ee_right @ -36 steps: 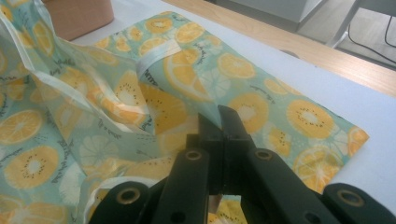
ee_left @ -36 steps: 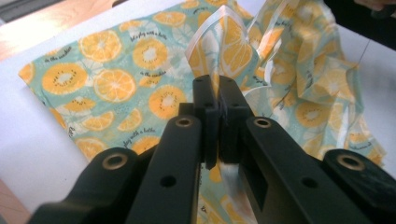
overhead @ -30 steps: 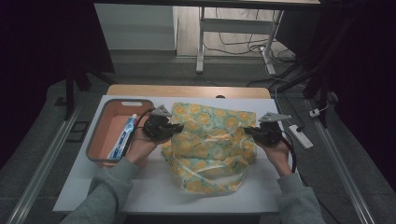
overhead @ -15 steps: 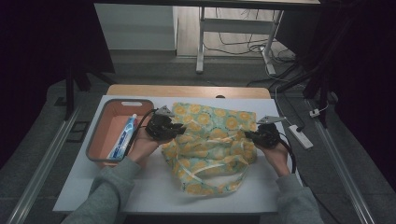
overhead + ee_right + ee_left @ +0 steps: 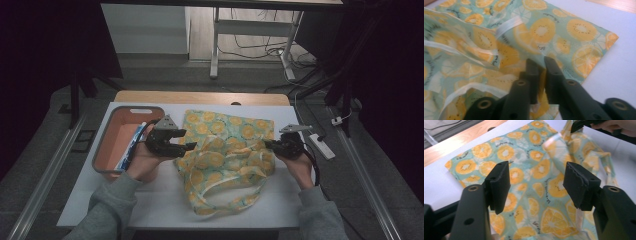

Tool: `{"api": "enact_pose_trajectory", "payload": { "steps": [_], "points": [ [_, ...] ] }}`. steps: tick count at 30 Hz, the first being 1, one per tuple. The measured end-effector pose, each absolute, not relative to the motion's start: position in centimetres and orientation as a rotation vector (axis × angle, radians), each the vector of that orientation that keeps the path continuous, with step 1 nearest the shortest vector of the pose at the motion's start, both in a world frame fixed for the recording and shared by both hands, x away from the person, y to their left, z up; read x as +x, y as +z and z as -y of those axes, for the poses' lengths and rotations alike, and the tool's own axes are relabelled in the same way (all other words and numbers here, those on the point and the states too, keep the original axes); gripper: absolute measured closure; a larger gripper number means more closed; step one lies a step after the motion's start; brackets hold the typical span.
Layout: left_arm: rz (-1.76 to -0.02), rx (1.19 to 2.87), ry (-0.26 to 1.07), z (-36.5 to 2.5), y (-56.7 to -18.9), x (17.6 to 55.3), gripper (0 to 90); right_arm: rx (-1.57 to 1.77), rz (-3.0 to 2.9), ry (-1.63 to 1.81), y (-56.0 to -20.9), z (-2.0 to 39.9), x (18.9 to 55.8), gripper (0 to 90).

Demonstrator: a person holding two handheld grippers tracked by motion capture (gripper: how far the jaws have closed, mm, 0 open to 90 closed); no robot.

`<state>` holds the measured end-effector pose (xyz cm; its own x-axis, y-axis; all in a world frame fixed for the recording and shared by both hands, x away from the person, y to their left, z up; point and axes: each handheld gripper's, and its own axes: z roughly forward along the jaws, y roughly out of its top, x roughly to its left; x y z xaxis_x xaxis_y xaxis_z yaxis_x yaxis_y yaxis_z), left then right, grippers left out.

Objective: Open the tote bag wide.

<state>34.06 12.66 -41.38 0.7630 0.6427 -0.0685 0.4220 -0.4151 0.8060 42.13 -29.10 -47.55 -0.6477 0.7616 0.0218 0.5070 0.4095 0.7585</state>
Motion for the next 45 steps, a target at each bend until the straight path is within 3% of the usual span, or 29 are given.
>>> {"api": "enact_pose_trajectory", "payload": {
  "steps": [2,9,18,25,33,35,38,39,40,45],
  "points": [
    [-0.795,2.072,0.307,-12.5,-41.3,33.7,34.6,1.09,-2.332,1.135,-47.0,29.1,41.7,63.4],
    [-0.761,2.104,0.294,-11.9,-41.6,32.6,30.0,0.948,-2.303,1.256,-43.2,28.9,38.5,45.8],
    [-0.743,2.128,0.269,-11.5,-42.0,32.1,29.7,0.742,-2.424,1.321,-41.6,25.7,35.8,42.3],
    [-0.687,2.172,0.236,-10.0,-42.4,31.0,29.0,0.671,-2.536,1.251,-43.4,23.3,35.6,41.7],
    [-0.658,2.358,0.245,-6.6,-45.3,31.0,25.3,0.62,-2.631,1.127,-45.4,21.8,34.8,40.1],
    [-0.687,2.369,0.263,-6.4,-45.8,31.3,30.3,0.617,-2.634,1.067,-45.9,21.7,34.8,40.1],
    [-0.706,2.374,0.257,-6.2,-46.3,31.7,44.8,0.627,-2.669,1.049,-46.8,21.5,34.9,40.2],
    [-0.709,2.38,0.25,-6.1,-46.5,31.9,44.8,0.627,-2.669,1.049,-46.8,21.5,34.9,40.2],
    [-0.723,2.39,0.252,-6.0,-46.8,32.2,55.6,0.616,-2.707,1.071,-47.3,21.2,34.8,40.2],
    [-0.745,2.388,0.253,-6.1,-47.1,32.7,81.8,0.536,-2.769,1.076,-47.7,19.8,33.9,38.5]
  ]
}}
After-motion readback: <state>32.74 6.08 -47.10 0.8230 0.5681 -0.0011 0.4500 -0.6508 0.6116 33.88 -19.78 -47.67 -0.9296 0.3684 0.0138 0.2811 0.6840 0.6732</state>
